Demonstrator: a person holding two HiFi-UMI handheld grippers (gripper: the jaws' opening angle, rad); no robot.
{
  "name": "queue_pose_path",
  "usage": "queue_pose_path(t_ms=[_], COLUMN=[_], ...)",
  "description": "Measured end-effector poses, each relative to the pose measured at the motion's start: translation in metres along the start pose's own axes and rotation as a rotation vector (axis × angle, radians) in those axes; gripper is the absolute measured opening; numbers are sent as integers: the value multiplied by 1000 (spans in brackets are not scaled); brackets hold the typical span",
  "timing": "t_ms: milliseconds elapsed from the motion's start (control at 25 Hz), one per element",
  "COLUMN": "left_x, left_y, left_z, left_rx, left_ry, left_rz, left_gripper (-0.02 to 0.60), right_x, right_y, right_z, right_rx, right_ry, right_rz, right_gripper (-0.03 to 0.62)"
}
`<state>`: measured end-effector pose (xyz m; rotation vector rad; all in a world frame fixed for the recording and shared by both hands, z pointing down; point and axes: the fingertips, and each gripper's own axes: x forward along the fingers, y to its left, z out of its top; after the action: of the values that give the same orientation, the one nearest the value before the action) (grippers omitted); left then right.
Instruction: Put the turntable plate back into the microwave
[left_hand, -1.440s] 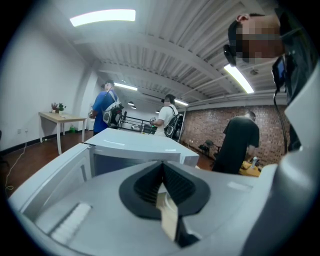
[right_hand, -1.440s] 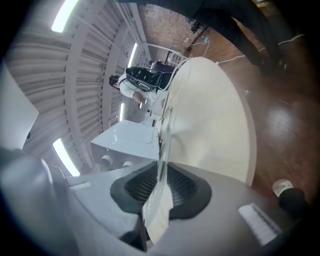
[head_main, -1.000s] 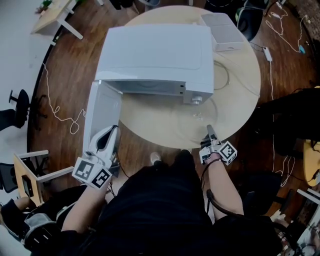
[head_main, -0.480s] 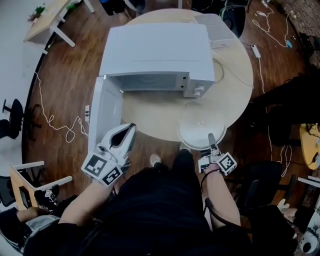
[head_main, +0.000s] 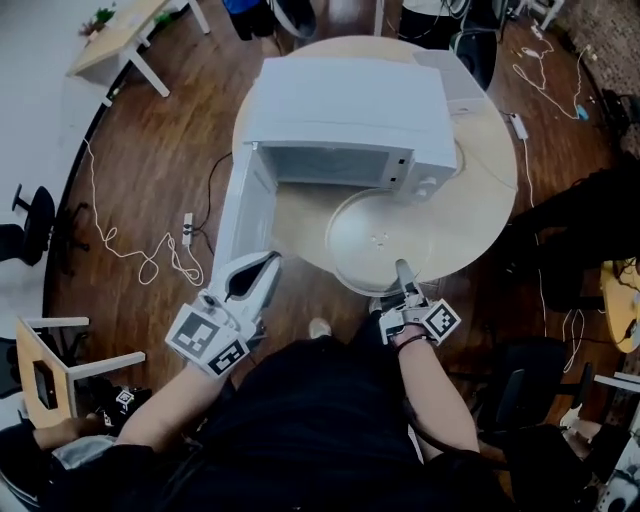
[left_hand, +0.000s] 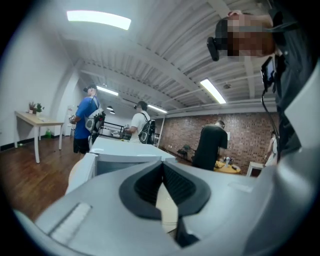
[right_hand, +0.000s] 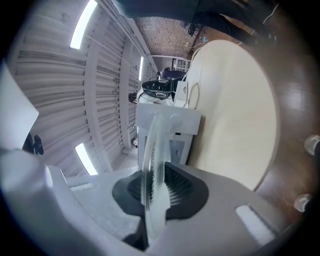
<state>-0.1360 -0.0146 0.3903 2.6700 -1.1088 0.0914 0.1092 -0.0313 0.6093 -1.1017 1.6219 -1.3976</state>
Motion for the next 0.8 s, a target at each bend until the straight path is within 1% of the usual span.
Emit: queue_pose_path(t_ms=[160,240,360,480,680,800], left_x=[-32,-50,-76,-102,-146,-163], left_y=[12,18,29,45,73,83], left_z=[27,40,52,56,53,50], left_rx=[15,22,37,46,63,53], left_ry=[-53,-85,-108,-100,-65,-46], left_rz=[72,114,176,248,399,456], left_gripper=[2,2,2,3,2,2], right_x=[50,73,107,142,206,236], right_y=[13,15,11,2,-5,-9], right_z=[-27,-38,-48,-50,-43,-31], right_rx=[41,60,92,94,92,76], right_ry=[35,42,29,6,-49,-87], right_rz=[62,71,69,50,48,50], right_gripper=[28,29,29,28,28,28])
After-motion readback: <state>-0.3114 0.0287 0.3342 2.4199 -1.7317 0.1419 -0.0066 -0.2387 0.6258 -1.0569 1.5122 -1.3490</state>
